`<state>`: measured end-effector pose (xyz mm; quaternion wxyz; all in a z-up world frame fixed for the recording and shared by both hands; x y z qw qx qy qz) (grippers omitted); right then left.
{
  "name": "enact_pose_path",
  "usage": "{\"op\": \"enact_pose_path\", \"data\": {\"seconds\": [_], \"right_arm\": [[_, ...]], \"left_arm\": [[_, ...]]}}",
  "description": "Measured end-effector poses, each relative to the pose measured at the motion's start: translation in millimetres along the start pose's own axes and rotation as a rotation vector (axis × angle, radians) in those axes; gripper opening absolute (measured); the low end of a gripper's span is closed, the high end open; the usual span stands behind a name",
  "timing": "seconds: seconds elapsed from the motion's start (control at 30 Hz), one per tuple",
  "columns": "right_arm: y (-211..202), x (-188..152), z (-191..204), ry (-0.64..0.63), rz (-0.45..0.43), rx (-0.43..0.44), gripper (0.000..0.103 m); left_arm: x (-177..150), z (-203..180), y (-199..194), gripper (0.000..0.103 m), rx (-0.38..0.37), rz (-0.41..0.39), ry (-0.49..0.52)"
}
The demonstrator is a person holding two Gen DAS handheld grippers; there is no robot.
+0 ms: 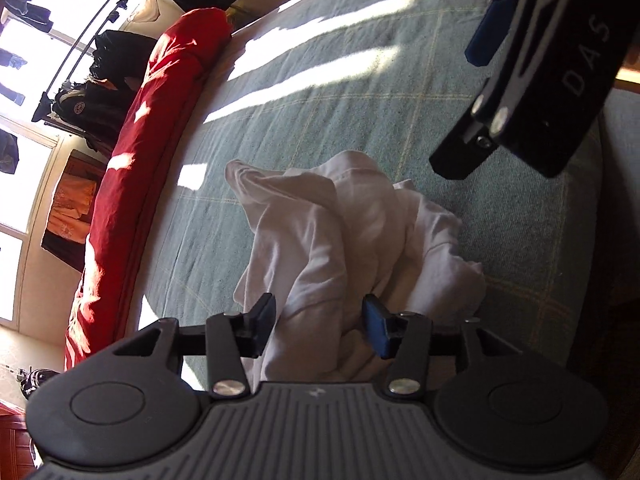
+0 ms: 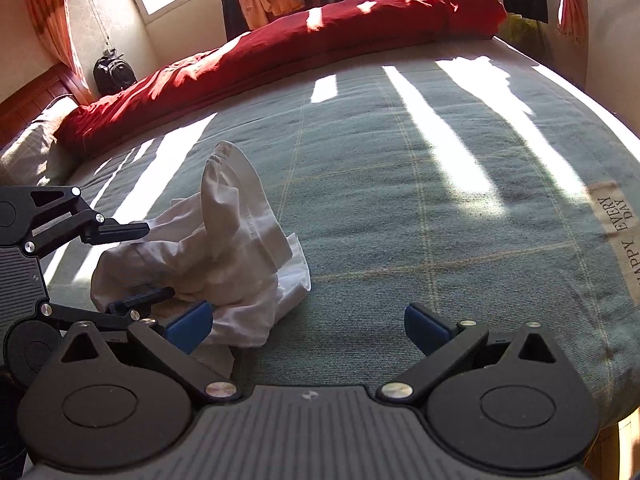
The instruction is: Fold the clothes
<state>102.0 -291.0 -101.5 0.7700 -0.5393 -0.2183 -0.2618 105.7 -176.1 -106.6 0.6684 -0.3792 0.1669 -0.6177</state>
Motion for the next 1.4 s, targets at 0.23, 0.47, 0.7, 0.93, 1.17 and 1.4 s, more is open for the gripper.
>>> {"op": "enact_pose_path", "data": {"seconds": [0.23,0.47,0.7,0.93,1.17,1.4], "right_arm": [[-3.5,-0.6,1.0,-0.006,-0.004,-0.006,0.103],[-0.8,0.4,15.2,-0.017,0.009,-0.005,0.103],[1.8,0.4,34.0,-0.06,0.027,-0.018,0.103],[4.2,1.3,48.5,-0.094,0.041,-0.037,0.103],[11.5,4.3,70.4,-0.14,0.049,-0.044,0.103],[13.6,6.4,86.5,-0.171,0.052,-0.042,0.103]], "left_arm": [[-9.0,35.2,-14.4,0.012,0.051,-0.022,-0.11],[-59.5,88.9,-19.0,0.009,0.13,0.022,-0.284],[-131.7,122.4,-8.9,0.009,0.13,0.09,-0.523],[-192.2,102.6,-12.1,0.01,0.012,0.093,-0.695],[-194.9,98.1,-39.3,0.035,-0.067,-0.037,-0.743],[-155.7,97.0,-30.9,0.051,-0.074,-0.124,-0.589]]}}
Point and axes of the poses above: each gripper's, at about its wrist camera, not at the fingertips, and y roughly the way its jaws point, z to its left, x to its top, the point moved 8 cm from there along y, roughly the way its jaws point, and after that the axes turned 3 degrees about y, right-handed, at the moved point
